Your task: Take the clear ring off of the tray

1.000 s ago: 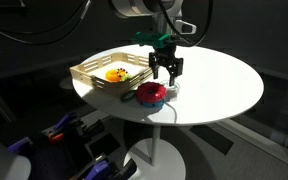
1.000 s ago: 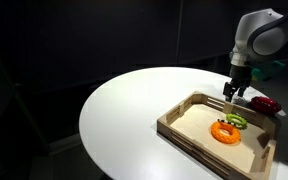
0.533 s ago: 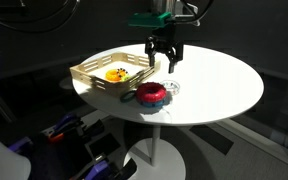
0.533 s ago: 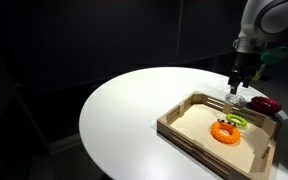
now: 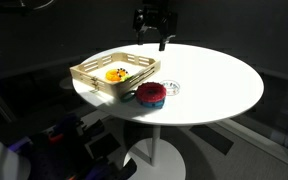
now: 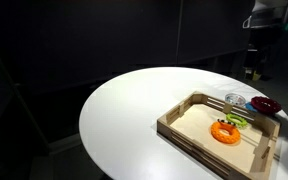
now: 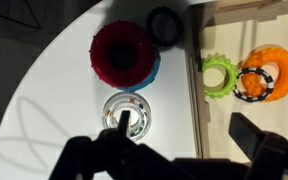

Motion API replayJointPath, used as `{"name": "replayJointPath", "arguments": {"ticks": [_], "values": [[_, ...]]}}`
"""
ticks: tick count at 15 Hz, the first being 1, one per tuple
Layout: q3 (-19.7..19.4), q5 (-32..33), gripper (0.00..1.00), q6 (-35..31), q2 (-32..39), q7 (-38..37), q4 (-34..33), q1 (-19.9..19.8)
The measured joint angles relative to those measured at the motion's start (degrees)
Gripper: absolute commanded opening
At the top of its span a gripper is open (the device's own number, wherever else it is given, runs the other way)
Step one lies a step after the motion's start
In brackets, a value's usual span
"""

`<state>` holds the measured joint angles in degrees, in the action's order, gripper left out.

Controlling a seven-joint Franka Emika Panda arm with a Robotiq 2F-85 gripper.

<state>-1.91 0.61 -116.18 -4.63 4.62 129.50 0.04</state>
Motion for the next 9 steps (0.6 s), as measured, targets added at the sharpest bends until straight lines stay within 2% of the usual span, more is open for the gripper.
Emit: {"name": "replayJointPath", "arguments": {"ticks": [5, 9], "values": [[0.9, 2.4, 1.0, 5.3, -5.4, -1.6, -1.3, 0.0], [1.8, 2.5, 1.0, 6.1, -9.1, -3.4, -2.0, 0.0]]}}
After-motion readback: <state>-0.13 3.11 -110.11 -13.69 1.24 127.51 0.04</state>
